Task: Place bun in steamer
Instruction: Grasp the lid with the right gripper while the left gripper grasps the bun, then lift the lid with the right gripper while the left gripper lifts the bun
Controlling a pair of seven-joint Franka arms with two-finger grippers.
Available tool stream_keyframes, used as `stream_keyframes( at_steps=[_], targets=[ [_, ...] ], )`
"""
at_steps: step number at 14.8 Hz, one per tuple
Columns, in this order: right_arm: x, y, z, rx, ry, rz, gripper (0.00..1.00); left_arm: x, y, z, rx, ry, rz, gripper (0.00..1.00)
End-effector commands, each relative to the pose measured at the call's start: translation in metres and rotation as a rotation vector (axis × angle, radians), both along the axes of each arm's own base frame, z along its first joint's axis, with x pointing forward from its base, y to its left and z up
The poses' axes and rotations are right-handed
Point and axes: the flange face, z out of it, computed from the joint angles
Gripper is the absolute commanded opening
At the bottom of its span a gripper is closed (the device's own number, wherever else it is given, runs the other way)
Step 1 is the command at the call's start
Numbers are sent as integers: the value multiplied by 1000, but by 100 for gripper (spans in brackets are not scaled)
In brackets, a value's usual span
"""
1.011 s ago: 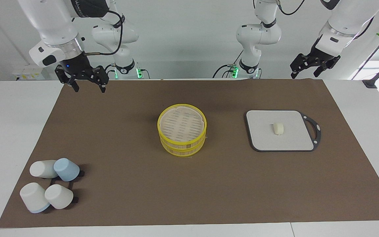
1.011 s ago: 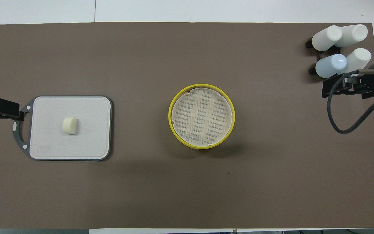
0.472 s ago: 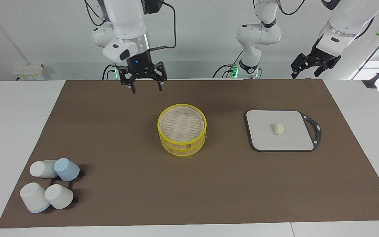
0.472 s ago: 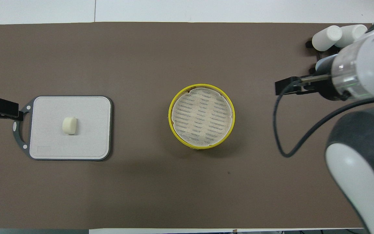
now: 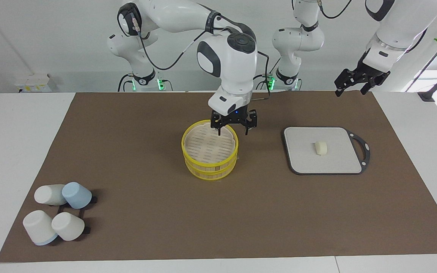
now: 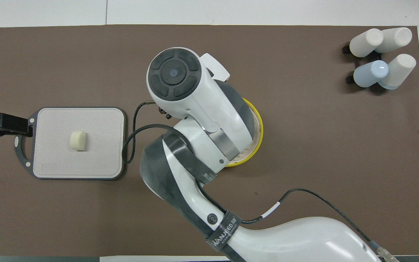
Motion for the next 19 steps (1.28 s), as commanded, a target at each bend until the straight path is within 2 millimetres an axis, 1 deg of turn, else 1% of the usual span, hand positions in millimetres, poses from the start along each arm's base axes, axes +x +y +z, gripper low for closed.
stream_keyframes(
  at_steps=[1,2,4,5,7,9,10,11,14,15,16,17,18,19],
  targets=[
    [-4,8,-27,-22,-16,-14,100,-26,19,-36,-12,-27,-39,100],
    [-9,9,-33,-26,-7,-34,100,-24,21,-49,-12,-23,-49,100],
    [-15,5,-45,-4,5,-51,100,-21,20,-77,-11,-29,-55,100],
    [-21,1,-55,20,19,-64,100,-21,20,-91,-10,-34,-56,100],
    [-32,-6,-75,40,7,-59,100,-16,12,-121,-7,-28,-69,100],
    [-39,-10,-82,30,23,-57,100,-7,7,-143,-4,-3,-95,100],
    [-44,-9,-84,26,27,-52,93,-2,7,-152,-4,0,-125,100],
    [-48,-9,-90,22,32,-49,83,0,6,-164,-3,2,-147,100],
    [-51,-10,-91,28,30,-47,52,4,5,-205,3,-18,-148,100],
    [-51,-9,-90,34,33,-50,43,6,5,-215,5,-15,-150,100],
    [-52,-9,-90,43,36,-54,37,8,5,-221,6,-15,-159,100],
    [-52,-8,-90,53,39,-58,34,10,6,-230,7,-9,-161,100],
    [-51,-7,-90,64,41,-63,32,13,6,-239,10,-22,-160,100],
    [-51,-5,-89,82,37,-68,32,14,6,-251,13,-34,-158,100]
  ],
)
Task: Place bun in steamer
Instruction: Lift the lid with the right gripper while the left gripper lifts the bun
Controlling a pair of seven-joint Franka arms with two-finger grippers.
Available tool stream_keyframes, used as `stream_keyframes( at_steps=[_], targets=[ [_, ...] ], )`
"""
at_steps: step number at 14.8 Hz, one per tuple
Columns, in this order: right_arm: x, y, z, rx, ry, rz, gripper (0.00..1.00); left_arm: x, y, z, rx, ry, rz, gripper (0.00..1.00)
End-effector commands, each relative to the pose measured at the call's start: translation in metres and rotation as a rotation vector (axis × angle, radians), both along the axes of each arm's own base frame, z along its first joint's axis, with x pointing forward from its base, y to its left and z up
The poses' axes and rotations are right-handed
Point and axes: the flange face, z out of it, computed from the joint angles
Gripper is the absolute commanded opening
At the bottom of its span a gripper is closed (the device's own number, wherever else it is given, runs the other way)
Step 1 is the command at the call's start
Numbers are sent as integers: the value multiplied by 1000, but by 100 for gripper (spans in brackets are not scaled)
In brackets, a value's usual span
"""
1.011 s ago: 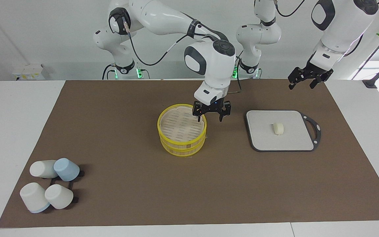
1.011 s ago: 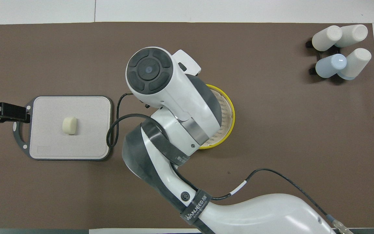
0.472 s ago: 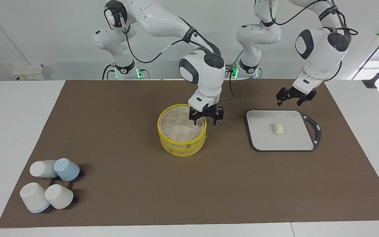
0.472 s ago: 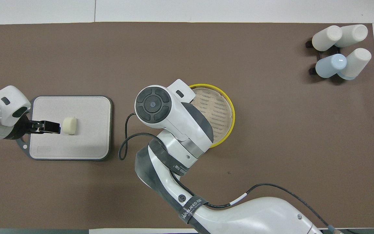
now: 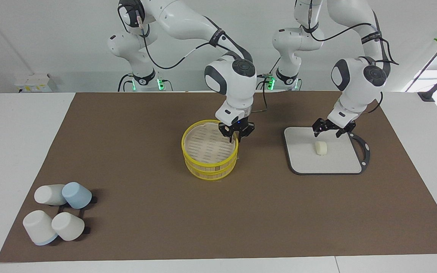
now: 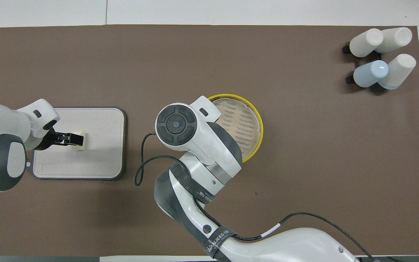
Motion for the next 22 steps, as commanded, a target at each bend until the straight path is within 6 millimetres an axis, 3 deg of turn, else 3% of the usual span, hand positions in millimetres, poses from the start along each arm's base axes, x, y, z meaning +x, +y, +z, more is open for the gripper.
stream_keyframes(
  at_steps=[1,4,8,10,11,13,15,18,22],
  targets=[
    [-5,-1,3,47,-9,-31,32,-3,-1,-26,1,-34,-16,100],
    [-5,-2,0,50,-13,-23,2,-7,1,-49,5,-61,-16,100],
    [-4,-9,1,19,2,23,0,-5,1,-59,7,-61,-18,100],
    [18,-24,43,3,12,37,0,-3,0,-65,9,-62,-22,94],
    [35,-47,73,1,34,32,0,-1,-1,-68,9,-70,-21,86],
    [64,-103,114,-11,54,31,0,0,-1,-69,10,-75,-22,62],
    [72,-150,149,-8,44,86,0,1,-1,-68,10,-70,-22,46],
    [83,-228,170,-24,89,139,0,2,-2,-67,10,-56,-24,37],
    [95,-299,175,-10,127,165,0,11,-3,-52,7,-29,-21,37]
  ],
)
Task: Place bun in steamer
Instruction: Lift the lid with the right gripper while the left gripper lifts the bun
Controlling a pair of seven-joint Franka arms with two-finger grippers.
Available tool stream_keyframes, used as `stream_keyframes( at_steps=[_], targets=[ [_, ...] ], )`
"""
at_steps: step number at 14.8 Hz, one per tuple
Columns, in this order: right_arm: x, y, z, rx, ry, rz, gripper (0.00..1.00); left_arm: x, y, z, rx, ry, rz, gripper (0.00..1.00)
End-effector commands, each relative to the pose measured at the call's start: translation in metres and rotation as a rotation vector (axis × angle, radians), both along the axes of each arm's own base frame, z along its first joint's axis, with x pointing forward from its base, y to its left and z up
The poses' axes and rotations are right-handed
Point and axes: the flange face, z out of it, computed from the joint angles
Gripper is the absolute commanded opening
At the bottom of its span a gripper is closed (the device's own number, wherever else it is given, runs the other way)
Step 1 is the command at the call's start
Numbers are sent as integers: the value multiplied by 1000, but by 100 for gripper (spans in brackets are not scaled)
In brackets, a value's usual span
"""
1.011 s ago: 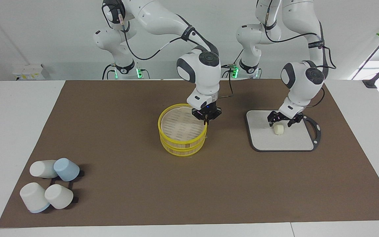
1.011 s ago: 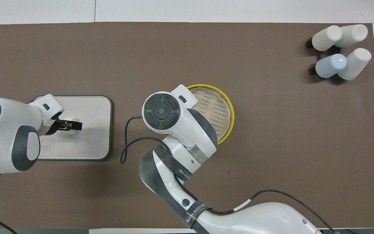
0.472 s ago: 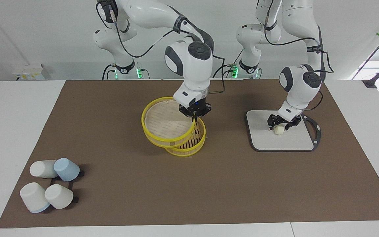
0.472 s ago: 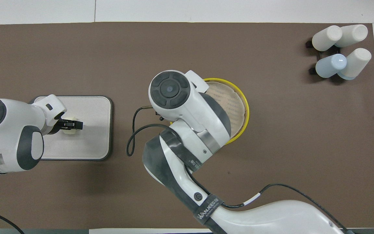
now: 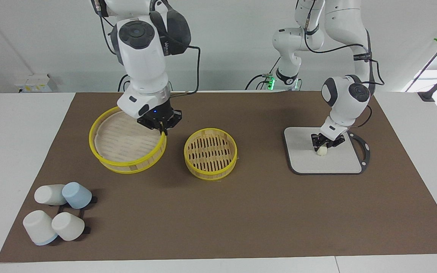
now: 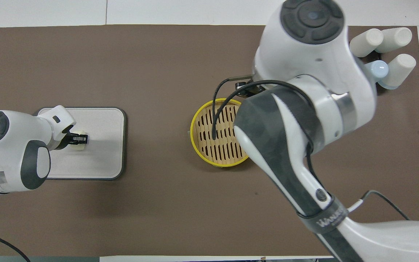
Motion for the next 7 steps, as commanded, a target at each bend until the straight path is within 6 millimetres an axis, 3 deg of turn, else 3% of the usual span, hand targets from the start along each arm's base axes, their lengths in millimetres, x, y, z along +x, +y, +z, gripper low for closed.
stream_keyframes(
  at_steps=[1,3,4,7],
  targets=[
    [1,-38,2,21,21,30,0,16,-3,25,-7,36,1,37],
    [4,-56,0,21,30,28,0,32,-20,62,-33,65,32,37],
    [4,-61,-2,21,36,35,0,44,-38,81,-53,72,84,37],
    [2,-63,-5,21,40,41,0,70,-135,124,-47,79,256,36]
  ],
)
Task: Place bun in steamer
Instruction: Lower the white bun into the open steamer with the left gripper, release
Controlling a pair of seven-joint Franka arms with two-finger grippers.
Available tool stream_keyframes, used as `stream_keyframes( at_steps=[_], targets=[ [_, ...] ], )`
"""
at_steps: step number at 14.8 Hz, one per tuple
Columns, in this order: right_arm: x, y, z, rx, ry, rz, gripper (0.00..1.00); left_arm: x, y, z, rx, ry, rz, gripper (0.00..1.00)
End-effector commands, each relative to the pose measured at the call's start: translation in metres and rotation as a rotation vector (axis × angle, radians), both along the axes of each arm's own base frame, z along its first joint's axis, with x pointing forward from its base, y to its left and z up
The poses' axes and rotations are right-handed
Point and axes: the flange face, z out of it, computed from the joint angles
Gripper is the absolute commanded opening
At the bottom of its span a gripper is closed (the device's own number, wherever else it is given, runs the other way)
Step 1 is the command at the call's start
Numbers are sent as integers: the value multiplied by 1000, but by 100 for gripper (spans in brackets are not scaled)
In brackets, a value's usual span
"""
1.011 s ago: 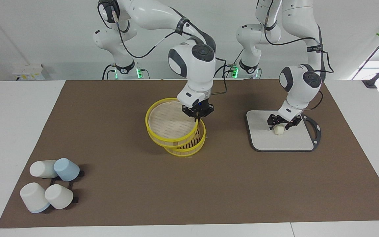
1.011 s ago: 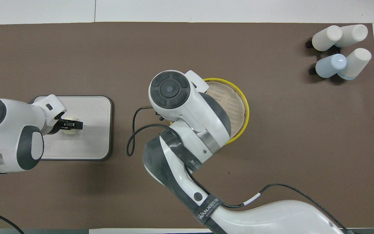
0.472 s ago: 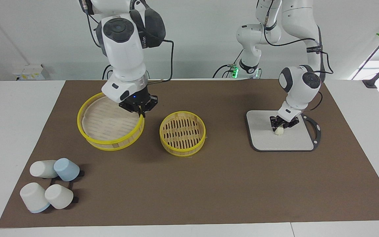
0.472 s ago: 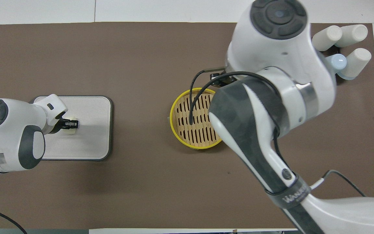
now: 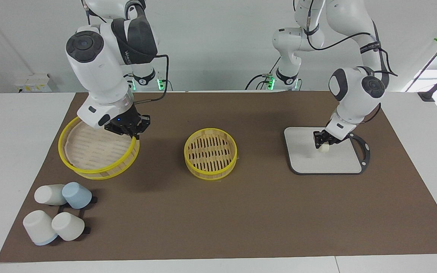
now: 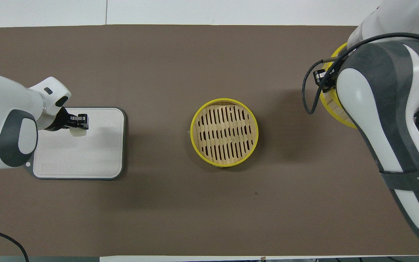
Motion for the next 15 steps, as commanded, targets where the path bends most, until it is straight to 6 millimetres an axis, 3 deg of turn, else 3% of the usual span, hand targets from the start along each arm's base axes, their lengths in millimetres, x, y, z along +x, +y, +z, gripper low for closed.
stream_keyframes(
  at_steps=[1,2,5,7,8,10,12,15],
  targets=[
    [-11,0,0,13,8,19,0,23,-102,32,0,11,155,36],
    [-12,1,1,14,5,21,0,18,-145,39,-11,-4,207,36],
    [-13,2,0,13,8,19,0,-10,-227,42,-64,-52,256,36],
    [-15,2,-5,11,18,17,0,-28,-268,38,-84,-73,243,36],
    [-16,3,-4,11,16,19,0,-37,-289,34,-97,-87,232,36],
    [-14,5,-4,15,-3,22,0,-65,-342,-4,-91,-86,183,36],
    [-15,5,-8,14,-1,21,0,-82,-374,-41,-85,-96,135,36],
    [-16,6,-8,14,-1,21,0,-96,-387,-62,-87,-105,106,36]
  ],
)
